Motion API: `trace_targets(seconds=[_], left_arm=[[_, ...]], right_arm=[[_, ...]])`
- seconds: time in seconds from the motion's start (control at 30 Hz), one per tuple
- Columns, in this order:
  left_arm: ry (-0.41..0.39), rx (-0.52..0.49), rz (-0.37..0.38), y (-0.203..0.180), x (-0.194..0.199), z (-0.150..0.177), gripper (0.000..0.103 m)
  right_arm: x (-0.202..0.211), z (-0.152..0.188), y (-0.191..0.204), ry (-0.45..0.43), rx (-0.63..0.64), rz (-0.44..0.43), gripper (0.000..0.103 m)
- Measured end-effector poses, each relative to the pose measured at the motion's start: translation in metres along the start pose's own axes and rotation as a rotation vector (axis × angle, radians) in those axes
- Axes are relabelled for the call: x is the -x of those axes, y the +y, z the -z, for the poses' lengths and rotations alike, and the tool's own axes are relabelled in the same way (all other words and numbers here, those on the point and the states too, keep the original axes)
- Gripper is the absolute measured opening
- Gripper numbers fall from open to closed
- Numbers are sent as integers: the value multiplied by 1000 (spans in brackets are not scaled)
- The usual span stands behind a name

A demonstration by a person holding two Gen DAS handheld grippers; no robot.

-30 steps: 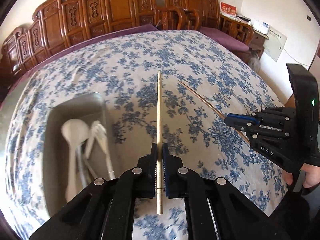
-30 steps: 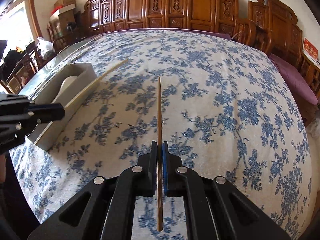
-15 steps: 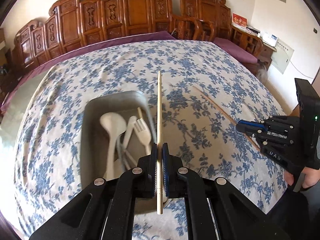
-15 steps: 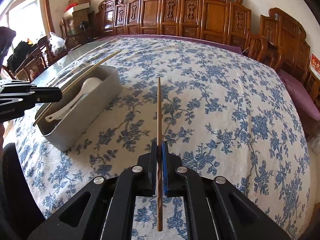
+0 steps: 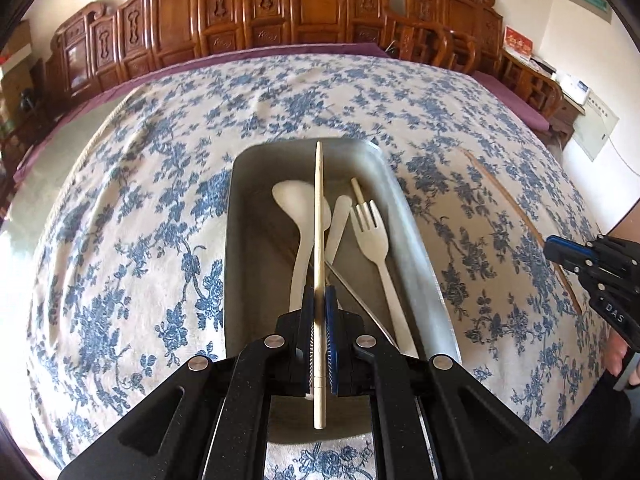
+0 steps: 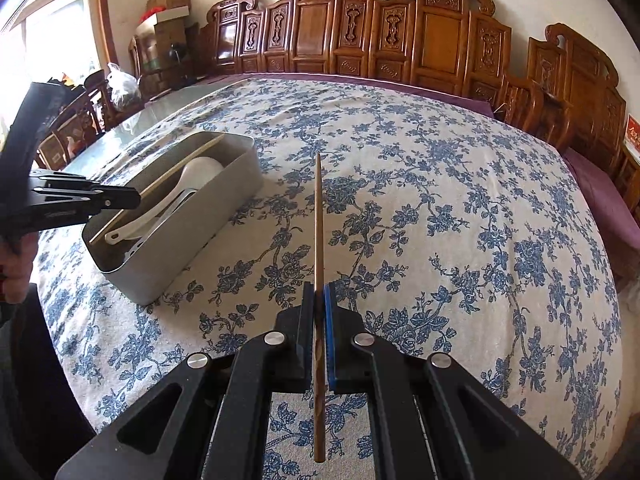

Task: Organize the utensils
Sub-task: 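Lower the chopstick into the grey tray and open the left tool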

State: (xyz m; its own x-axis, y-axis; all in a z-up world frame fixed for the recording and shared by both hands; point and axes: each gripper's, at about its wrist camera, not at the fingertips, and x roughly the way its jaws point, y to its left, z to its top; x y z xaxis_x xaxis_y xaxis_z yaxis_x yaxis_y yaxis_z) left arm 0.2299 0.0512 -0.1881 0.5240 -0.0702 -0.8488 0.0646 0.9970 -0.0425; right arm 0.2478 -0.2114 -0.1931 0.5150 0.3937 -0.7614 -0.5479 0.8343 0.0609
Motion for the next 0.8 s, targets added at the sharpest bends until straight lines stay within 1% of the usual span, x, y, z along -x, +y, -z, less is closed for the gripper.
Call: trace_targets(seconds=[0.33, 0.47, 0.6, 0.8], left_arm=[[16, -17, 14, -13, -11, 0, 5], [10, -25, 3, -14, -11, -1, 17], [-14, -18, -2, -8, -1, -1, 22], [-51, 7, -14, 7, 20, 3, 31]], right_arm=[[0, -2, -1, -5, -12, -10, 6], [4, -5, 3, -19, -30, -33, 6], [7, -10, 14, -32, -34, -65, 6], [5, -26, 36, -38, -22, -73, 6]])
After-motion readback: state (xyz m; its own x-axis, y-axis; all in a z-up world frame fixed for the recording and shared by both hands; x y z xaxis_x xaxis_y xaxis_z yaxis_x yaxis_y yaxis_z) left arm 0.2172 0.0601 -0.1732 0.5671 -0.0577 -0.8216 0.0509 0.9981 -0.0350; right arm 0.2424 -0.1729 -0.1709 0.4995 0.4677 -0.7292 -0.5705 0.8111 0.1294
